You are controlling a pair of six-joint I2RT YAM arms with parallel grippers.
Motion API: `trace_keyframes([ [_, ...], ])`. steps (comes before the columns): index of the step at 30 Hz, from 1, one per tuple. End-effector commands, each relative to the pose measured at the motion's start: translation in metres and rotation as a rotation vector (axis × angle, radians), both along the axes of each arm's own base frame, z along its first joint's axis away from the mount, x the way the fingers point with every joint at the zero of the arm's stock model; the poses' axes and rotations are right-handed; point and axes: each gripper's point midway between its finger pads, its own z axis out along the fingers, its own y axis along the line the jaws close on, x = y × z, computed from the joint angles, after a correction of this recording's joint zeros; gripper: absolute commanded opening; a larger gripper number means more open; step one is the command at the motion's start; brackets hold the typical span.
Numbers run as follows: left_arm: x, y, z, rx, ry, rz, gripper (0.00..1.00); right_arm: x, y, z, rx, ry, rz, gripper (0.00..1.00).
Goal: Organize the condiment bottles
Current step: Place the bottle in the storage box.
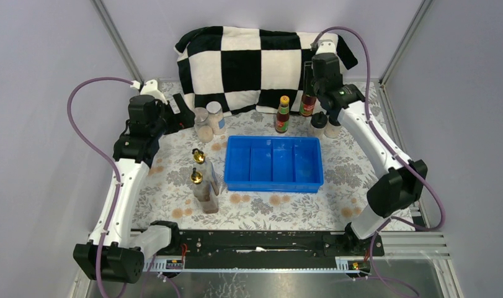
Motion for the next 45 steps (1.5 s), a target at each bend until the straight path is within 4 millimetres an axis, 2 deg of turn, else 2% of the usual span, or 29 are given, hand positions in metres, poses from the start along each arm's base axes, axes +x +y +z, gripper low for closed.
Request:
trace_keyframes([
  [1,-0.003,-0.005,0.008,-0.021,-0.030,-0.018,0.99,-0.030,-0.004,0.089,0.099,-0.157,0.026,0.17],
  [6,-0.004,-0.006,0.007,-0.028,-0.026,-0.021,0.99,-0.060,-0.003,0.093,0.115,-0.126,0.046,0.15],
  [15,-0.007,-0.008,0.007,-0.047,-0.026,-0.024,0.99,-0.115,0.030,0.092,0.107,-0.088,0.147,0.15],
  [18,-0.009,-0.009,0.008,-0.048,-0.024,-0.027,0.99,-0.132,0.040,0.087,0.127,-0.074,0.169,0.14],
  [21,-0.011,-0.009,0.009,-0.048,-0.024,-0.029,0.99,-0.146,0.050,0.073,0.151,-0.045,0.185,0.13],
  [28,-0.015,-0.008,0.009,-0.045,-0.025,-0.029,0.99,-0.166,0.072,0.031,0.145,0.010,0.208,0.11],
  [32,-0.017,-0.008,0.008,-0.043,-0.025,-0.031,0.99,-0.174,0.082,0.014,0.126,0.019,0.227,0.11],
  [38,-0.018,-0.008,0.006,-0.042,-0.020,-0.033,0.99,-0.182,0.090,0.000,0.120,0.020,0.236,0.10],
  [45,-0.019,-0.009,0.000,-0.042,-0.009,-0.037,0.99,-0.188,0.089,-0.020,0.122,0.009,0.235,0.10],
])
